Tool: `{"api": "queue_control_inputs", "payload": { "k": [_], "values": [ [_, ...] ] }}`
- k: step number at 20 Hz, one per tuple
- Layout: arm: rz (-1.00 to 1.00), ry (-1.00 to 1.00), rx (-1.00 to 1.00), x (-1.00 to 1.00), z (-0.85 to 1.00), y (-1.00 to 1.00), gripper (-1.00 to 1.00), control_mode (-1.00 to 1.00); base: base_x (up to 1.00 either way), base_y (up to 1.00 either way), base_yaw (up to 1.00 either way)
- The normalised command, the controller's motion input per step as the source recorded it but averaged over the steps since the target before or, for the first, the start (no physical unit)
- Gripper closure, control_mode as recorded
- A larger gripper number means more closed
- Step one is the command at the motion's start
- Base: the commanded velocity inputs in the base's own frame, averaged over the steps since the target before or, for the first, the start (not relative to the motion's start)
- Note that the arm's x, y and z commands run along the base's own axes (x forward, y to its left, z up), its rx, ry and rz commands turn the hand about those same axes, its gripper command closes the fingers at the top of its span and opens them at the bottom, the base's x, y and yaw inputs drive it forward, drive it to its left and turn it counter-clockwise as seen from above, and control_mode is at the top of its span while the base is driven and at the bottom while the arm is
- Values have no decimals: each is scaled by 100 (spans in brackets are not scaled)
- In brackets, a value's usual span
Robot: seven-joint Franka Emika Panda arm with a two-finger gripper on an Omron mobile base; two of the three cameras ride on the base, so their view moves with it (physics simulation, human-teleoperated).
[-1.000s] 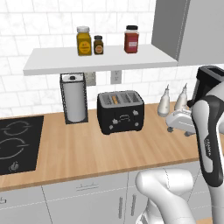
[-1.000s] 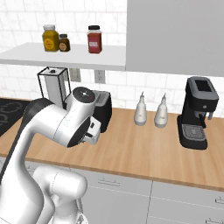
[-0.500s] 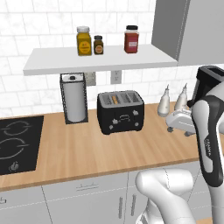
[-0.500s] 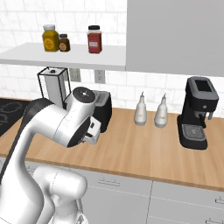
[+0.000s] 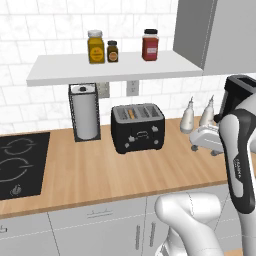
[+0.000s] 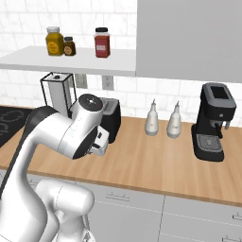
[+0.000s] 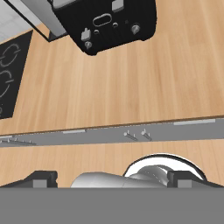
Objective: Start the toaster. Once the lever pops up, take the bread to the plate on the dining counter.
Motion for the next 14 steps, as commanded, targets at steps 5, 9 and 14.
{"api": "queue_control_inputs", "payload": {
  "k": [5, 9, 14],
  "values": [
    [0, 0, 0, 0, 0, 0, -100, -100, 0, 0, 0],
    [0, 0, 0, 0, 0, 0, -100, -100, 0, 0, 0],
    [0, 0, 0, 0, 0, 0, -100, -100, 0, 0, 0]
  ]
}}
